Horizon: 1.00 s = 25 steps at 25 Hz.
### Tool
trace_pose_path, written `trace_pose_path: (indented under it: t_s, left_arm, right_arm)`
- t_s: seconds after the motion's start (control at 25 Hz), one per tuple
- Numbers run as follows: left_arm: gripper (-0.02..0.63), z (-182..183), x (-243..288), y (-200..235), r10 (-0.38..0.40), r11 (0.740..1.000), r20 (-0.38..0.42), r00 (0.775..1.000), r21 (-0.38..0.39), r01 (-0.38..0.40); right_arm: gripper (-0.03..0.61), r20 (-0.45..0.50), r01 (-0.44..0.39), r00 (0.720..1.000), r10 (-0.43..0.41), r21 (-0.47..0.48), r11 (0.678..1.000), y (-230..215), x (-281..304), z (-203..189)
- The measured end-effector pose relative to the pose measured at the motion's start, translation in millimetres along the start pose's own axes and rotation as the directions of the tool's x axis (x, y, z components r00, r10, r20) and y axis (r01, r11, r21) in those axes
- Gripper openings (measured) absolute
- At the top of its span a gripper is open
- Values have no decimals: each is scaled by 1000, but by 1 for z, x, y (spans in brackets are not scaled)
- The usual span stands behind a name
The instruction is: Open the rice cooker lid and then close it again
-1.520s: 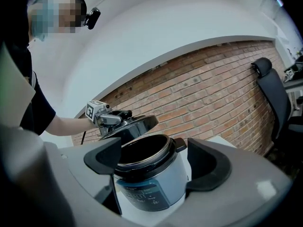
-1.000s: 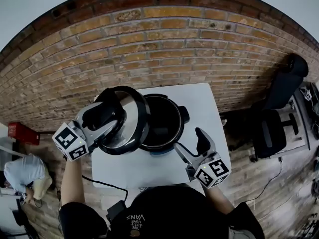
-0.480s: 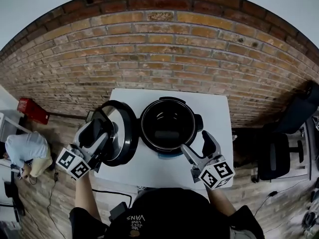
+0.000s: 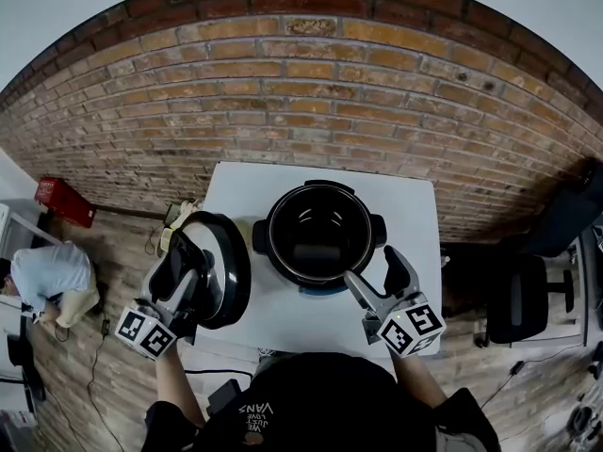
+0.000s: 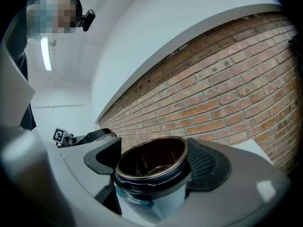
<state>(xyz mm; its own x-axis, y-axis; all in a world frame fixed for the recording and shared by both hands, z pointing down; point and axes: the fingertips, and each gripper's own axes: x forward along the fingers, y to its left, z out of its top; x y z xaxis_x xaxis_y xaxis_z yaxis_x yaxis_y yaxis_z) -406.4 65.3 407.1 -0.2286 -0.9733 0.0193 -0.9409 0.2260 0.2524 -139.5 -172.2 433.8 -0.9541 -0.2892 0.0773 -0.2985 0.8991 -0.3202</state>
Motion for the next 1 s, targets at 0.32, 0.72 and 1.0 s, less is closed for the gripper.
trace_pose_path:
  t_s: [0.32,0.72,1.0]
  left_arm:
    - [278,-6,-5,8,17,999,13,1000,-32,-16]
    - [278,17,35,-2,-123,991,-13,992,49,124]
    - [278,35,90,-36,-318,934,-88,944,141,328]
  right_arm:
    - [428,10,35,999,-35,2,999,-1,-6,0]
    - [428,32,96,995,-97,17,995,-4,-18,2]
    - [428,60,166,984,-169,45,985,-7,-33,1]
